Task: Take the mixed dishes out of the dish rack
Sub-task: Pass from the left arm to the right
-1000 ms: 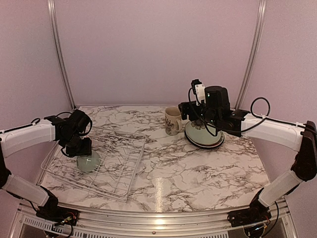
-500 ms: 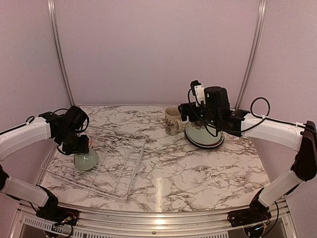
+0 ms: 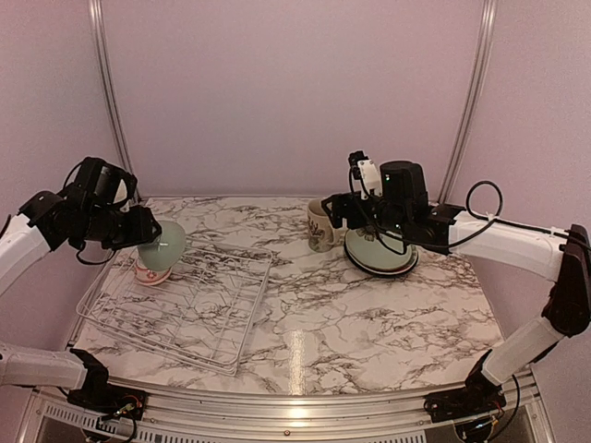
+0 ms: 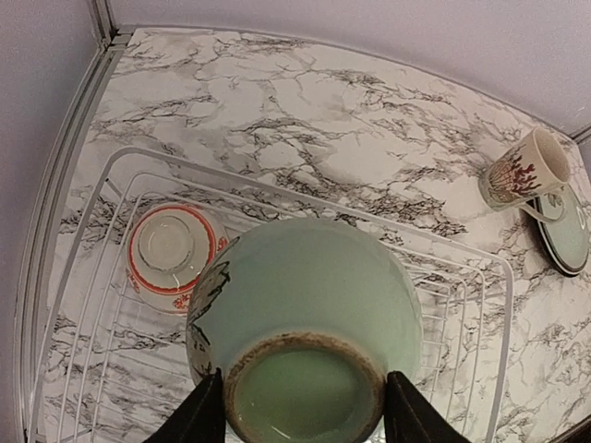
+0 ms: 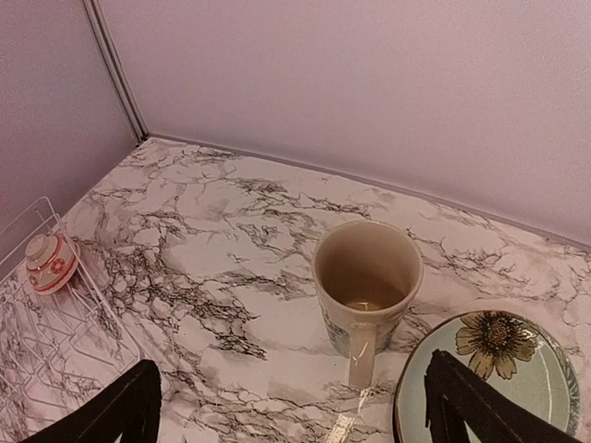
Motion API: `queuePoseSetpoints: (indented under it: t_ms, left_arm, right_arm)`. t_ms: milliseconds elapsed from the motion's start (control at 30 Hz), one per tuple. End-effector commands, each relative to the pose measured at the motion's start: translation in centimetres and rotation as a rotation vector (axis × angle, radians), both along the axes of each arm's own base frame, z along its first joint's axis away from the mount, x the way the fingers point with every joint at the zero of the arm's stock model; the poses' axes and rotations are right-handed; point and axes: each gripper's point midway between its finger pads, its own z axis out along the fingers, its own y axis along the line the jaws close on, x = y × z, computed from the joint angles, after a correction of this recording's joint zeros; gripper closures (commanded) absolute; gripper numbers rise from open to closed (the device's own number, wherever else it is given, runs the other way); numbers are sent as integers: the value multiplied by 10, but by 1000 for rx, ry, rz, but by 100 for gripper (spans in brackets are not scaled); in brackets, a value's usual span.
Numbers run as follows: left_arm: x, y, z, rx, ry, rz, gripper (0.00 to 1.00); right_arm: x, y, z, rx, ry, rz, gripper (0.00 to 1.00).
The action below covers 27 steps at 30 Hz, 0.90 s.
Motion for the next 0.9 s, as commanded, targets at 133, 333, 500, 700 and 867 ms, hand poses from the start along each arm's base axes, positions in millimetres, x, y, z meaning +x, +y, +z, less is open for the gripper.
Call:
queuePoseSetpoints:
  t_ms: [133,333,500,700,867]
  left_arm:
    - [19,-59,86,-340,-302,-196,71]
    - [36,-94,105,-546,-393,-281,75]
    - [44,-110,100,-620,-375,-316,75]
    - [45,-131,92,-693,-356,-344,75]
    - [44,-146,84,-714,-336,-359,75]
  right_arm:
    - [-25,68,30,291,92,286,4]
    - [-62,123,47,524,195,602,7]
    - [-80,153,55,646,227,744,7]
    - [-89,178,54,694,263,815,8]
    - [-95,183,60,731,252,852,11]
